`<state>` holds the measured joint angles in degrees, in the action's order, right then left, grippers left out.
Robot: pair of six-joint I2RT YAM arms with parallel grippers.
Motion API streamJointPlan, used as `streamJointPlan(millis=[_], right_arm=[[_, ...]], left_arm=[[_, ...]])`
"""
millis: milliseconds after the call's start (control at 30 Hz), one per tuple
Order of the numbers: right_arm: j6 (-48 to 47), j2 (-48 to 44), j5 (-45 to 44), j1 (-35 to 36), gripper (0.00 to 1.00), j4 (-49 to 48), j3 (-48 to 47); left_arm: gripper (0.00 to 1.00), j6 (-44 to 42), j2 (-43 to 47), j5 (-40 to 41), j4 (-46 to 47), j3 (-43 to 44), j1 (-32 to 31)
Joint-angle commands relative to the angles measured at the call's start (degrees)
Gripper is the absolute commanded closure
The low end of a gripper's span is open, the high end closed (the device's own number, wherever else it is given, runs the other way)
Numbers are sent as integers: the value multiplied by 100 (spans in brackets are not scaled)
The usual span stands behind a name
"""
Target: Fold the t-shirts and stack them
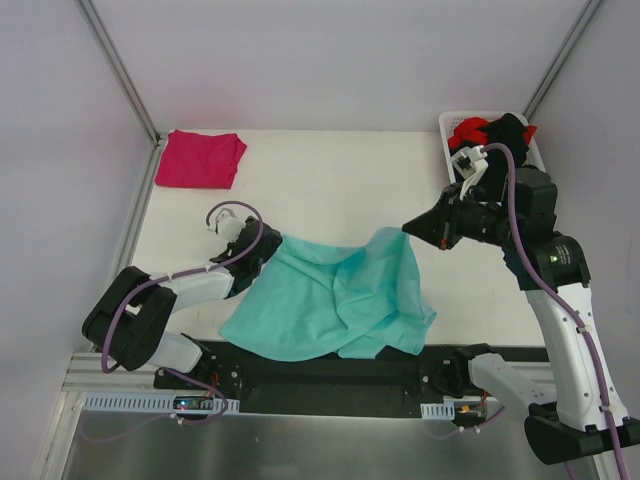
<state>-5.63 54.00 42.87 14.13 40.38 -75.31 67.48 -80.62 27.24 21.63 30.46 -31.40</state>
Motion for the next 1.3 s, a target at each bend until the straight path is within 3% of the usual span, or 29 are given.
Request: streamJointPlan(millis=[0, 733, 1100, 1267], right_arm=[[-123, -30, 125, 28, 99, -21, -291], [-132, 23, 134, 20, 99, 14, -309], [-167, -3, 142, 37, 99, 40, -265], [-167, -30, 212, 20, 99, 40, -248]], left_arm=[[51, -95, -77, 9, 87, 162, 72], [54, -42, -489, -79, 474, 118, 134], [72, -95, -578, -53, 430, 268, 169], [75, -165, -683, -79, 421, 408, 178]])
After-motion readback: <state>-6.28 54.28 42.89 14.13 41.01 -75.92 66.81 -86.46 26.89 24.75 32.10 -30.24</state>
